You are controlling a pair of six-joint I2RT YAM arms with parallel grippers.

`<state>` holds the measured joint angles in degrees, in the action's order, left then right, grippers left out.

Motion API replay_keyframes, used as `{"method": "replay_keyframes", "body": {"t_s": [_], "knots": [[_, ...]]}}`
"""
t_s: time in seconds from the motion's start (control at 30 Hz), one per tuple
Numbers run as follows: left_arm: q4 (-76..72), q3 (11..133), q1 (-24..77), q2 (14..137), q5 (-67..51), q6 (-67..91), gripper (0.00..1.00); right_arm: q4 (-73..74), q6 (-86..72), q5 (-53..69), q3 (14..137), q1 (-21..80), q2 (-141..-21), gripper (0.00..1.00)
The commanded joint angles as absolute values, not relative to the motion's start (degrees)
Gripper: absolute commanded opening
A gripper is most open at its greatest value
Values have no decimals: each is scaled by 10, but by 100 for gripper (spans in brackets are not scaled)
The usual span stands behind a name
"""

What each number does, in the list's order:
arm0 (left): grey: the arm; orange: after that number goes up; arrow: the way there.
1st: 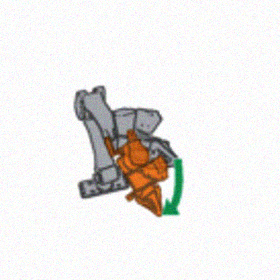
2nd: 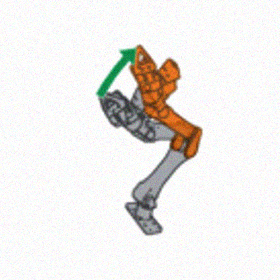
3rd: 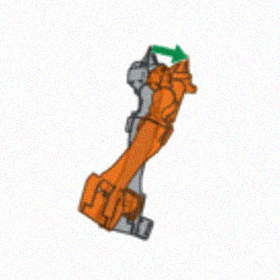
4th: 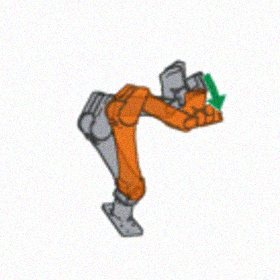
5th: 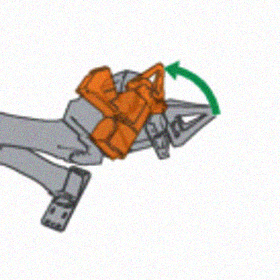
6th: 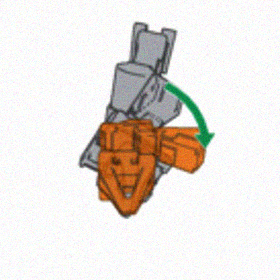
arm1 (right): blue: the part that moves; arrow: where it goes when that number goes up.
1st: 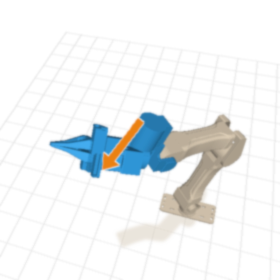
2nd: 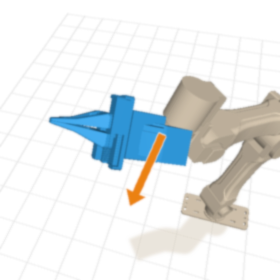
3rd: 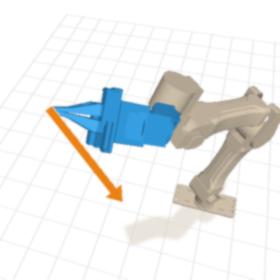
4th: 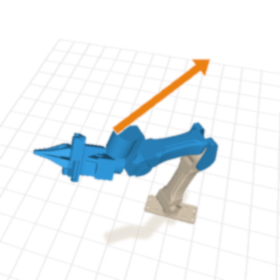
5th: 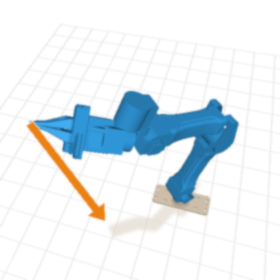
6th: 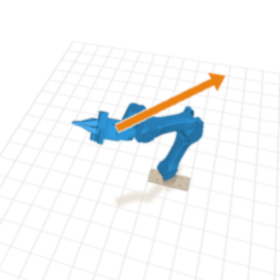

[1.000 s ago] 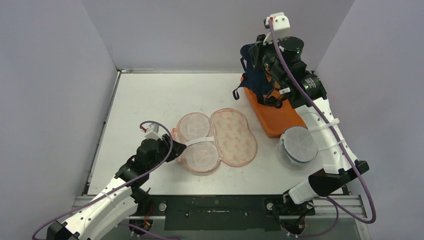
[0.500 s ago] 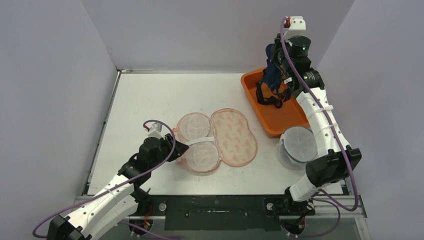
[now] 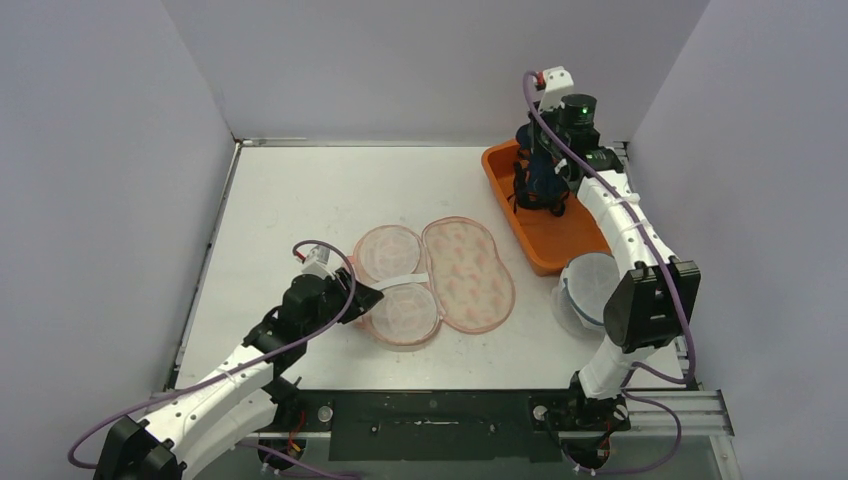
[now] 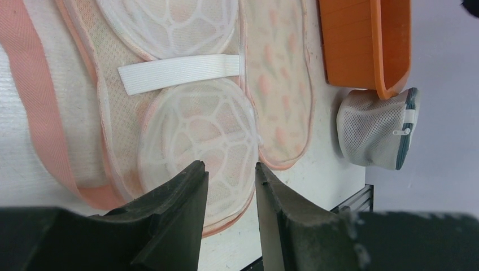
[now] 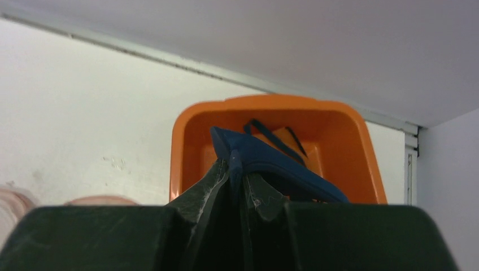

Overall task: Unzip the laundry bag and remove the bra
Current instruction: Place the bra in the bin.

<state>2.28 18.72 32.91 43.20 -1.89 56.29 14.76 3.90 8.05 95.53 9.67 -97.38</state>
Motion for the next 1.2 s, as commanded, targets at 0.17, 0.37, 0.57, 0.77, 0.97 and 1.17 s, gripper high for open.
{"method": "replay_keyframes", "body": {"t_s": [0.17, 0.37, 0.57, 0.77, 0.97, 1.17], "knots": [[-65, 173, 327, 458, -53, 574, 35, 109, 62, 91, 815, 73, -945, 5], [-98, 163, 328, 481, -72, 590, 35, 97, 22, 99, 759, 58, -935, 5], [-117, 162, 329, 492, -80, 601, 35, 110, -39, 82, 746, 52, -929, 10], [-125, 160, 330, 494, -82, 607, 35, 147, -87, 21, 735, 50, -911, 47], [-126, 154, 330, 487, -83, 611, 36, 165, -140, -43, 714, 44, -870, 65], [-131, 153, 332, 491, -81, 613, 36, 153, -230, -29, 670, 29, -838, 86]]}}
